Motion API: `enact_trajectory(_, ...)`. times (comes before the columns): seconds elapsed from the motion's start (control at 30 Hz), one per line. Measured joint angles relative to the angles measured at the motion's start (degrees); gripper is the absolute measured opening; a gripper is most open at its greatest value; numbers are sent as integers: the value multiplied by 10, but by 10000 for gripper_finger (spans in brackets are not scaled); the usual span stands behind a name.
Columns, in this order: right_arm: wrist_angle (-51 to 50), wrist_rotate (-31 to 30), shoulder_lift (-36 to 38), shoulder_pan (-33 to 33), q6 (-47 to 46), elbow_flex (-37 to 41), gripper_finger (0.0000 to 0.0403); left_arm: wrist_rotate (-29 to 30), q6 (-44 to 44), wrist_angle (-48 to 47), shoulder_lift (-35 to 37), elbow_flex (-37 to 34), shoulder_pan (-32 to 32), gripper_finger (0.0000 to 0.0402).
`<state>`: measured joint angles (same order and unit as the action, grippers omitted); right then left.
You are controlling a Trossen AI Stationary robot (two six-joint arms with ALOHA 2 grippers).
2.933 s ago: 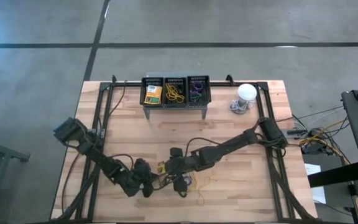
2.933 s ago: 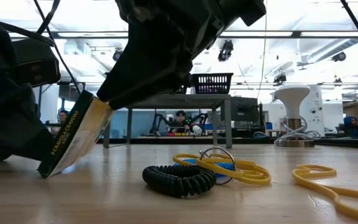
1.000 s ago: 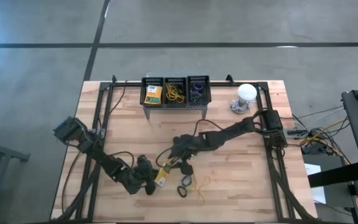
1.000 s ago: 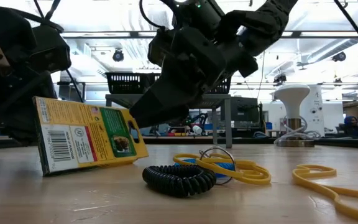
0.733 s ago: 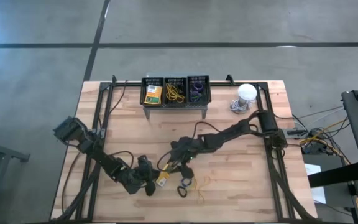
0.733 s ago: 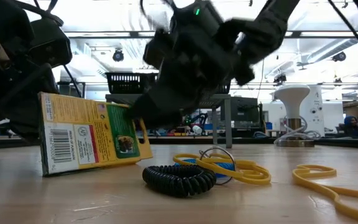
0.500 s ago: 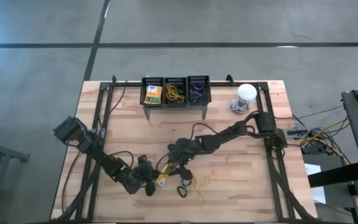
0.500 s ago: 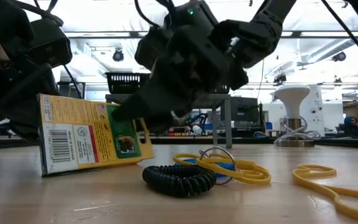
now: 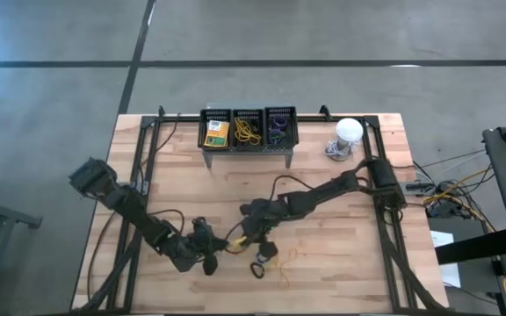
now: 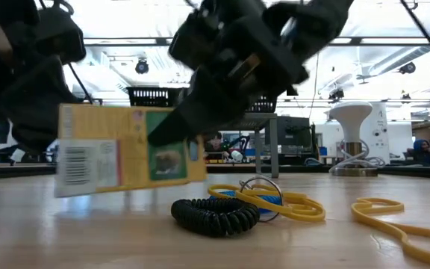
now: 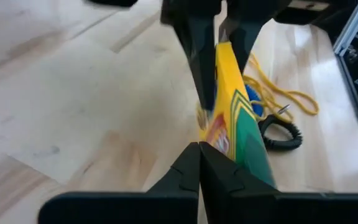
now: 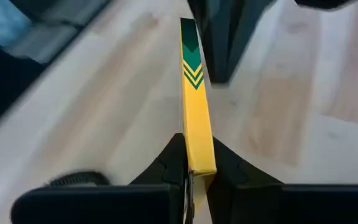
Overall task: Pick & Place Office Desk Supplies
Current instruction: Put the crayon box into the left black bin
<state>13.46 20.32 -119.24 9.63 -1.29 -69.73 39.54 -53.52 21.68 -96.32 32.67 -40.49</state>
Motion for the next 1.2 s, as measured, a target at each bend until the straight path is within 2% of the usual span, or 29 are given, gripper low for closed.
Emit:
enact_trajectory(0.1,-73,-109,42,25,46,0,27,-1,0,-39,42,0,0,6)
enact_trajectory(0.23,-143,-298,102,78,118,8,32,3,28,-56,89,-1,1,6)
enact_trajectory(0.4,-148,-518,152,152,204,33,31,-10,75,-40,115,-1,20,14)
enact_trajectory(0.5,-146,-600,164,183,249,49,31,-56,78,-30,118,-1,54,40)
enact_trajectory(0.67,-124,-638,164,207,309,76,30,-216,153,47,116,-1,137,118)
enact_trajectory(0.83,-75,-703,155,230,400,98,30,-345,196,66,114,-2,212,198)
enact_trajectory(0.97,-36,-713,153,241,482,117,30,-405,203,66,110,-3,252,246)
enact_trajectory(1.1,-18,-663,142,243,562,129,29,-417,207,103,105,-1,279,267)
enact_trajectory(1.2,-6,-634,125,243,610,127,29,-448,205,94,102,-2,286,270)
